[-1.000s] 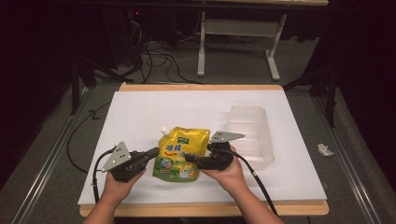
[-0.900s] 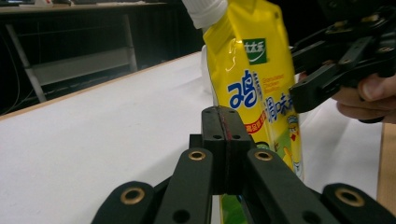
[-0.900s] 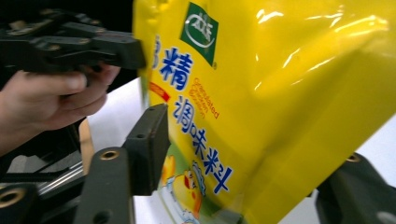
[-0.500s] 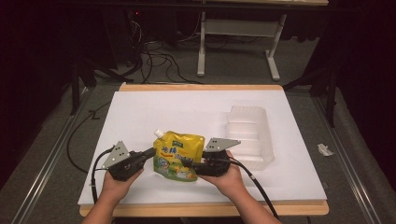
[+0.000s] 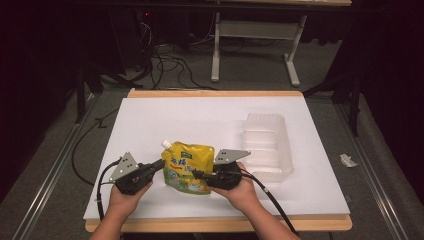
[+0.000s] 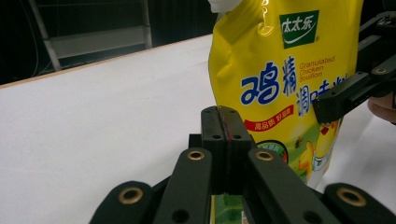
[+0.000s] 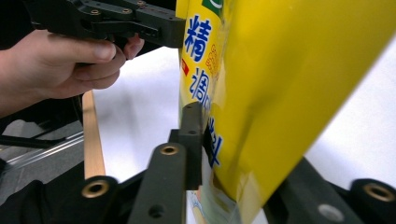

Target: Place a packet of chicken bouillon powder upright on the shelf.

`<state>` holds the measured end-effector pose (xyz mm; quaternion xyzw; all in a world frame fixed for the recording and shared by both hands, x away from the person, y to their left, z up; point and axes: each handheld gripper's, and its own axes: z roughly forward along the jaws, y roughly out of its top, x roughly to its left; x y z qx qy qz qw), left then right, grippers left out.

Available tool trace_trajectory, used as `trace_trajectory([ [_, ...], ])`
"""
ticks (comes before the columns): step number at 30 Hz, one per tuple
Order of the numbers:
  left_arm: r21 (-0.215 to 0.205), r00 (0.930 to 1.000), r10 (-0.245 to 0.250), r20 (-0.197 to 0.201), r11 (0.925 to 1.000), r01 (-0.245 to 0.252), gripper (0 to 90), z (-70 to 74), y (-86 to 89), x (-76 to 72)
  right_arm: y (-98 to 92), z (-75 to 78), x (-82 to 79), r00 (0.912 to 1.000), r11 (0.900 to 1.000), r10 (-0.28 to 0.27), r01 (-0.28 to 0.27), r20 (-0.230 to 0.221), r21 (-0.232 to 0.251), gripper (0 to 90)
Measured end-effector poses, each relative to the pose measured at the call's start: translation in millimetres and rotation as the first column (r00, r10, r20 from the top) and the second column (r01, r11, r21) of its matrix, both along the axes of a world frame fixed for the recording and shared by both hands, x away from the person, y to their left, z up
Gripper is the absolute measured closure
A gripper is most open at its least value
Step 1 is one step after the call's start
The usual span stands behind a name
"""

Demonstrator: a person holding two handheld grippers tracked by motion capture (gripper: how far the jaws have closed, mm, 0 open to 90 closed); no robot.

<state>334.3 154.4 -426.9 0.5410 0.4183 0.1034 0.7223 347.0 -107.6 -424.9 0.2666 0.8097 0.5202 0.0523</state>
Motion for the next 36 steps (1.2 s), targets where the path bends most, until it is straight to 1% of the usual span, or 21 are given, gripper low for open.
trace_trajectory([
  [2, -0.005, 0.9999, 0.009, -0.005, 0.9999, -0.009, 87.9, -0.1, -0.7, 0.1, -0.6, 0.2, 1.1, 0.9998, 1.0, 0.019, -0.019, -0.01, 0.005, 82.7],
  [5, -0.001, 0.9997, 0.02, -0.012, 0.9998, -0.02, 81.6, -0.7, -1.4, 0.4, 0.4, 1.1, 0.3, 0.9993, 0.999, 0.035, -0.035, -0.013, 0.004, 85.9],
  [7, 0.002, 0.9995, 0.024, -0.022, 0.9997, -0.024, 74.5, -1.1, -1.1, 0.5, 1.3, 1.8, -0.5, 0.9994, 0.999, 0.034, -0.034, -0.005, -0.002, 86.3],
  [8, 0.001, 0.9994, 0.023, -0.026, 0.9997, -0.023, 69.2, -1.1, -0.5, 0.6, 1.8, 2.1, -0.9, 0.9995, 0.999, 0.032, -0.032, -0.006, 0.0, 86.4],
  [9, -0.006, 0.9992, 0.022, -0.033, 0.9997, -0.023, 66.0, -0.7, 0.1, 0.3, 1.9, 2.2, -1.2, 0.9995, 1.0, 0.03, -0.03, -0.008, 0.001, 86.5],
  [11, -0.007, 0.9991, 0.028, -0.031, 0.9996, -0.029, 58.1, -0.7, 1.4, -0.4, 1.9, 3.7, -2.8, 0.9997, 1.0, 0.025, -0.025, 0.004, 0.0, 86.7],
  [14, -0.014, 0.9988, 0.03, -0.038, 0.9994, -0.031, 49.7, -1.4, 2.2, 0.2, -1.3, 7.7, -4.1, 0.9995, 1.0, 0.021, -0.021, 0.022, 0.013, 86.8],
  [17, -0.017, 0.9987, 0.031, -0.04, 0.9994, -0.031, 46.9, -2.5, 2.0, 0.7, -5.1, 13.1, -6.2, 0.999, 1.0, 0.017, -0.018, 0.04, 0.026, 86.8],
  [20, -0.015, 0.9986, 0.036, -0.038, 0.9992, -0.037, 45.3, -3.6, 0.9, 0.9, -11.2, 19.4, -9.3, 0.9981, 1.0, 0.016, -0.018, 0.06, 0.02, 86.7],
  [22, -0.007, 0.998, 0.055, -0.032, 0.9985, -0.055, 41.5, -5.2, 0.3, 1.6, -16.0, 22.1, -10.9, 0.9976, 1.0, 0.013, -0.014, 0.068, 0.016, 86.7],
  [24, -0.009, 0.9976, 0.061, -0.033, 0.9981, -0.061, 41.6, -5.9, 0.7, 2.1, -21.1, 24.3, -12.6, 0.9969, 1.0, 0.017, -0.018, 0.076, 0.018, 86.7],
  [25, -0.01, 0.9971, 0.06, -0.047, 0.9981, -0.061, 41.7, -6.1, 1.1, 2.9, -23.0, 25.2, -13.7, 0.9968, 1.0, 0.015, -0.017, 0.078, 0.019, 86.7],
  [27, -0.014, 0.9965, 0.059, -0.059, 0.9981, -0.06, 41.3, -7.1, 1.5, 4.1, -29.1, 28.0, -16.2, 0.996, 0.999, 0.016, -0.018, 0.088, 0.026, 86.7],
  [29, -0.007, 0.9944, 0.07, -0.079, 0.9974, -0.071, 38.0, -8.8, 0.4, 6.0, -33.9, 30.5, -17.9, 0.9957, 0.999, 0.016, -0.019, 0.091, 0.035, 86.6],
  [30, 0.002, 0.994, 0.074, -0.08, 0.9972, -0.074, 37.2, -9.9, 0.2, 6.6, -36.1, 31.6, -18.3, 0.9943, 0.999, 0.02, -0.024, 0.105, 0.034, 86.6],
  [31, 0.003, 0.9936, 0.078, -0.082, 0.9969, -0.078, 37.1, -10.5, -0.4, 7.0, -38.8, 33.2, -20.3, 0.9943, 0.999, 0.017, -0.021, 0.105, 0.034, 86.6],
  [32, 0.013, 0.9932, 0.079, -0.086, 0.9969, -0.078, 36.7, -11.2, -0.5, 7.6, -40.5, 33.7, -21.0, 0.9937, 0.999, 0.017, -0.022, 0.111, 0.041, 86.7],
  [34, 0.014, 0.9916, 0.086, -0.096, 0.9963, -0.085, 36.1, -12.3, -1.7, 9.0, -44.7, 35.0, -22.5, 0.9934, 0.998, 0.017, -0.024, 0.113, 0.056, 86.6],
  [36, 0.029, 0.9903, 0.092, -0.104, 0.9955, -0.09, 36.0, -14.3, -2.1, 10.2, -49.1, 37.5, -24.1, 0.9925, 0.998, 0.019, -0.026, 0.121, 0.059, 86.6],
])
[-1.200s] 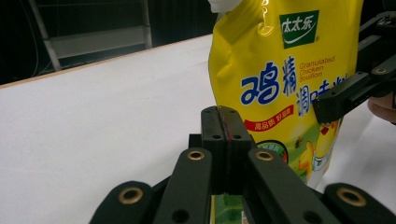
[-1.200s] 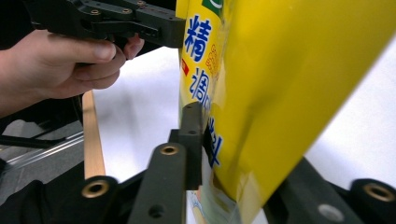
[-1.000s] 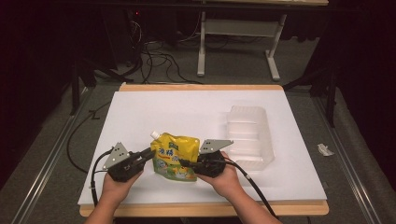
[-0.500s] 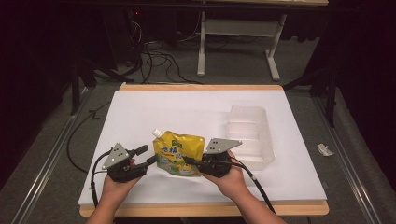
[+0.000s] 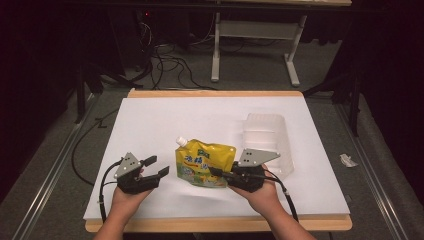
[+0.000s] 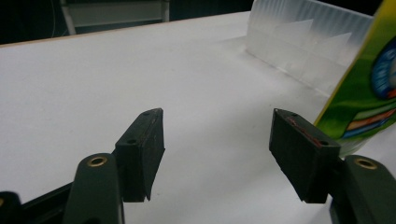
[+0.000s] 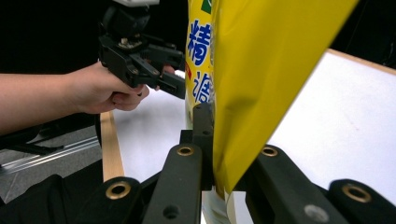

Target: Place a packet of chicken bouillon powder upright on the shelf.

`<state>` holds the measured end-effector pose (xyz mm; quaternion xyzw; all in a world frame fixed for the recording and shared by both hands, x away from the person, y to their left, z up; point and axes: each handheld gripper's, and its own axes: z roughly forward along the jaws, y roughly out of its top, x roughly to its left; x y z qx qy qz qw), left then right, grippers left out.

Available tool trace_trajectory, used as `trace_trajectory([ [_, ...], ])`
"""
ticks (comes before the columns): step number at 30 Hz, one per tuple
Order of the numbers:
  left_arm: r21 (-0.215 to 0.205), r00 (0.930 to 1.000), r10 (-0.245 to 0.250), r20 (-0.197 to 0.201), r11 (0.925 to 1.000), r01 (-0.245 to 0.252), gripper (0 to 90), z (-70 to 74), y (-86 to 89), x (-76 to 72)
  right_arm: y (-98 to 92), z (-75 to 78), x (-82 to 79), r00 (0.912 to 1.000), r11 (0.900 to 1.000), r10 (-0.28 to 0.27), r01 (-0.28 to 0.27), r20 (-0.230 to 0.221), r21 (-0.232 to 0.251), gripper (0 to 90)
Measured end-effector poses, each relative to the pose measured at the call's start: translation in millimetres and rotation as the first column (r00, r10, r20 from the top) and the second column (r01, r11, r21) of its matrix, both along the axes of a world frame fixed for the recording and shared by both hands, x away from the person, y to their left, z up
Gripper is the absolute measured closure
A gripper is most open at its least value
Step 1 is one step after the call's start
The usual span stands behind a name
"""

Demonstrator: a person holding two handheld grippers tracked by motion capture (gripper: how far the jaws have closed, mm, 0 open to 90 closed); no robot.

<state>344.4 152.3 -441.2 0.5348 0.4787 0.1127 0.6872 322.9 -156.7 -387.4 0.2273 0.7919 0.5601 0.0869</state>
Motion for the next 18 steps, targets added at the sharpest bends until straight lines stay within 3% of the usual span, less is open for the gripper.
trace_trajectory([
  [18, 0.015, 0.9999, 0.001, -0.01, 0.9999, -0.001, 36.6, -5.1, -2.4, 1.2, -50.2, 34.0, -1.5, 0.9942, 0.994, -0.078, 0.073, 0.073, 0.079, 86.6],
])
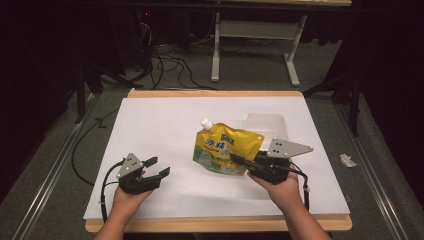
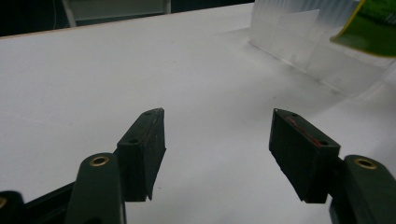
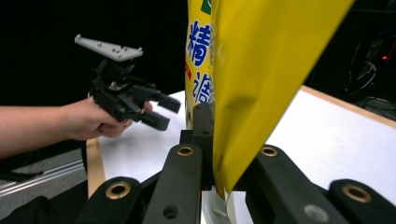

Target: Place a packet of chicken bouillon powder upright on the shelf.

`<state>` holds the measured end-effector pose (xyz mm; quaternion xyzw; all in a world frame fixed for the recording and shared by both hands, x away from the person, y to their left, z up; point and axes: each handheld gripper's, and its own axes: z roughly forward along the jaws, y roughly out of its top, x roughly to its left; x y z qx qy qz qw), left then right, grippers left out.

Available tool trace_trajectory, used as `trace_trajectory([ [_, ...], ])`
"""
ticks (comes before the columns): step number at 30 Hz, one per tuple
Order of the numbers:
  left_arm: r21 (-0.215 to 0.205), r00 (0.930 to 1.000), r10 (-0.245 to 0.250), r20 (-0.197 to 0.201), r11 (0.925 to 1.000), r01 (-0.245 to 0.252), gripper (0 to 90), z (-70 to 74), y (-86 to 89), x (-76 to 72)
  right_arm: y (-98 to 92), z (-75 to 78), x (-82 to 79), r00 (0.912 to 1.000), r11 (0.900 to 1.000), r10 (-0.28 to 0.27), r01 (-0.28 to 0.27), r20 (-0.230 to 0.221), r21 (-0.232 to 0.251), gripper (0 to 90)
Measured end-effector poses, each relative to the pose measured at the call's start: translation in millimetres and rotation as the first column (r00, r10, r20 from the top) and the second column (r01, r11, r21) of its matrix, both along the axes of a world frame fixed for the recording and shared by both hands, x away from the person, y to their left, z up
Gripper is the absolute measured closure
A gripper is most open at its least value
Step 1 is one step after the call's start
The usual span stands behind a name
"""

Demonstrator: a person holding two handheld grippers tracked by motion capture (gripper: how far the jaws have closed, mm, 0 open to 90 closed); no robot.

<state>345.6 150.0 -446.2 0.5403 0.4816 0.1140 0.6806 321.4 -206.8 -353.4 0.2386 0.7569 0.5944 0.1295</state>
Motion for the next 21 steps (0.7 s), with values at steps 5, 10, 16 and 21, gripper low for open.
trace_trajectory([
  [5, 0.007, 0.9999, -0.011, -0.005, 0.9999, 0.011, 36.5, -1.1, -1.3, 0.0, -15.6, 6.3, 1.4, 0.9994, 0.999, -0.032, 0.032, 0.015, 0.008, 86.7],
  [10, 0.009, 0.9999, -0.013, -0.006, 0.9999, 0.013, 36.4, -1.1, -1.7, -0.8, -29.4, 9.7, 2.7, 0.9978, 0.998, -0.061, 0.06, 0.025, 0.014, 86.6],
  [16, 0.001, 1.0, -0.004, -0.004, 1.0, 0.004, 36.1, -0.2, -1.4, -0.7, -46.5, 10.8, 4.1, 0.9941, 0.994, -0.106, 0.105, 0.023, 0.021, 86.6],
  [21, 0.004, 1.0, -0.006, -0.003, 1.0, 0.006, 35.9, -0.3, -1.6, -0.8, -59.0, 9.0, 6.5, 0.9909, 0.991, -0.133, 0.132, 0.019, 0.027, 86.7],
])
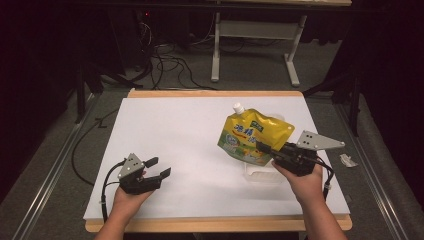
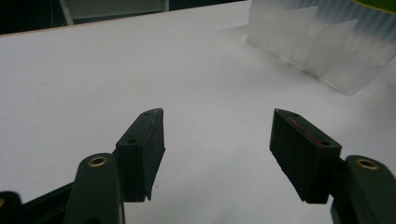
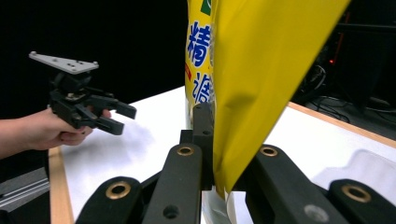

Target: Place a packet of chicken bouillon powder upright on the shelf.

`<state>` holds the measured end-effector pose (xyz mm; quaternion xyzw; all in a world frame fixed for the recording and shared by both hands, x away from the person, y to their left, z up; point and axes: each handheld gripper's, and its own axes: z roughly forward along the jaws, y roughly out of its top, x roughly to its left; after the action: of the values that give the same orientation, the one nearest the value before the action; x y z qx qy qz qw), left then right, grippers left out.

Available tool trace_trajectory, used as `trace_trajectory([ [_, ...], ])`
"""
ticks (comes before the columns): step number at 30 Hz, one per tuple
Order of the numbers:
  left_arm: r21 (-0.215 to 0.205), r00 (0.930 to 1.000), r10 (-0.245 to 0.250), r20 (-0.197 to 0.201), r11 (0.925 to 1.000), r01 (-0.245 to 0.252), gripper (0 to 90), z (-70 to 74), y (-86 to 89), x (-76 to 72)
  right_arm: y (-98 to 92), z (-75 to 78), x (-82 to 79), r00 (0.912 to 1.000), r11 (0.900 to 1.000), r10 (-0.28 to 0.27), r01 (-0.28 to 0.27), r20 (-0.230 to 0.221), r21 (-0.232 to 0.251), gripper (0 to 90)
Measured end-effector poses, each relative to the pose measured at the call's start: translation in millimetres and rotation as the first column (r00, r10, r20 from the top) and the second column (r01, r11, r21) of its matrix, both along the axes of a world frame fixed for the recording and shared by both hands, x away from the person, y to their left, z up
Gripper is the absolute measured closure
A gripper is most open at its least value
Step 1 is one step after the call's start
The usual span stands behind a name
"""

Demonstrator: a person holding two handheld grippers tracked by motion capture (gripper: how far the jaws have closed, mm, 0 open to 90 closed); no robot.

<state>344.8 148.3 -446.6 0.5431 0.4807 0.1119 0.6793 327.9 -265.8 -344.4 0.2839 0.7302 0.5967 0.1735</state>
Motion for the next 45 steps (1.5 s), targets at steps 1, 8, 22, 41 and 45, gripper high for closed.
trace_trajectory([
  [1, -0.003, 1.0, 0.001, 0.0, 1.0, -0.001, 35.9, 0.2, 0.0, 0.0, -2.8, -0.3, 0.1, 0.9999, 1.0, -0.013, 0.013, -0.005, -0.002, 86.7],
  [8, 0.001, 1.0, -0.005, -0.001, 1.0, 0.005, 35.6, 0.1, 0.0, -0.5, -16.7, -2.1, 0.5, 0.9988, 0.999, -0.048, 0.048, -0.013, 0.0, 86.7],
  [22, 0.004, 1.0, -0.01, 0.001, 0.9999, 0.01, 35.5, 0.4, 1.0, -0.8, -39.9, -5.2, -2.3, 0.9937, 0.994, -0.112, 0.111, -0.012, -0.018, 86.7],
  [41, 0.011, 0.9996, -0.028, 0.001, 0.9996, 0.028, 35.4, -0.5, -0.1, -1.4, -67.9, -14.1, -8.8, 0.9864, 0.986, -0.163, 0.162, -0.021, -0.039, 86.7],
  [45, 0.009, 0.9996, -0.028, 0.0, 0.9996, 0.028, 35.3, -0.4, 0.3, -1.4, -68.0, -15.5, -8.3, 0.9856, 0.985, -0.167, 0.166, -0.027, -0.042, 86.7],
])
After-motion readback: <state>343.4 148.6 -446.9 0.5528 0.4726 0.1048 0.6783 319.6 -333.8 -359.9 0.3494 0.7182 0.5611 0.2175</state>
